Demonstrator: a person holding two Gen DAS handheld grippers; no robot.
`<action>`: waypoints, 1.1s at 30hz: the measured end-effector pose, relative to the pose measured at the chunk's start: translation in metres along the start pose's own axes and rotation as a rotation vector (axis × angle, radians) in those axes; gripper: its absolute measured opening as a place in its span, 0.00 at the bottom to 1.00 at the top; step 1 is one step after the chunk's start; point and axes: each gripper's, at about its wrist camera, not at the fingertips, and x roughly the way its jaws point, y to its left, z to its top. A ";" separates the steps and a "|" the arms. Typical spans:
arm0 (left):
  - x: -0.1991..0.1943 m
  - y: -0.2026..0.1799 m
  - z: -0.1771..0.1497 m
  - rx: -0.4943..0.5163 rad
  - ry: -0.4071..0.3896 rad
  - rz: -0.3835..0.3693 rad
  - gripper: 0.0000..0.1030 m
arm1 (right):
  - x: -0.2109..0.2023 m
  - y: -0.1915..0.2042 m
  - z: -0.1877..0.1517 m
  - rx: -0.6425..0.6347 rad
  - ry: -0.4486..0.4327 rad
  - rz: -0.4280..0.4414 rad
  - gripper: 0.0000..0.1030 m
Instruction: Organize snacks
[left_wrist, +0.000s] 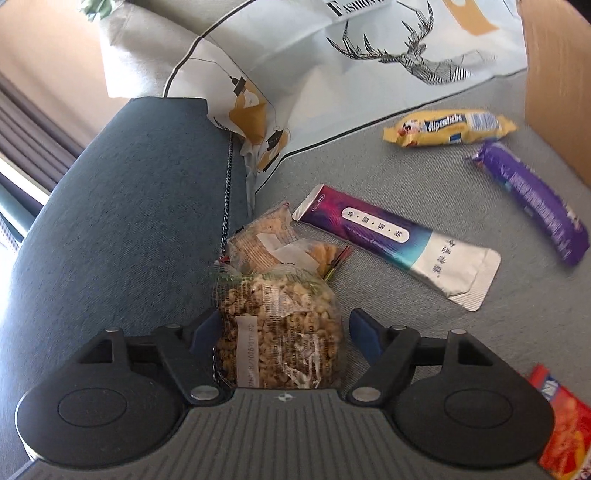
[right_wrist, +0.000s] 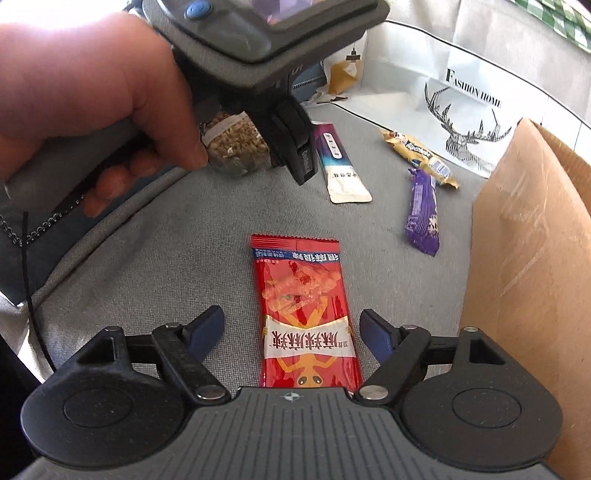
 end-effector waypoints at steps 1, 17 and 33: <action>0.002 -0.001 0.000 0.005 -0.003 0.006 0.78 | 0.000 -0.001 0.000 0.004 0.002 0.004 0.75; -0.007 0.006 0.001 -0.028 -0.035 0.013 0.50 | -0.005 0.006 0.000 -0.045 -0.042 0.042 0.47; -0.059 0.038 -0.005 -0.175 -0.136 -0.027 0.25 | -0.012 0.002 0.001 -0.013 -0.081 0.035 0.47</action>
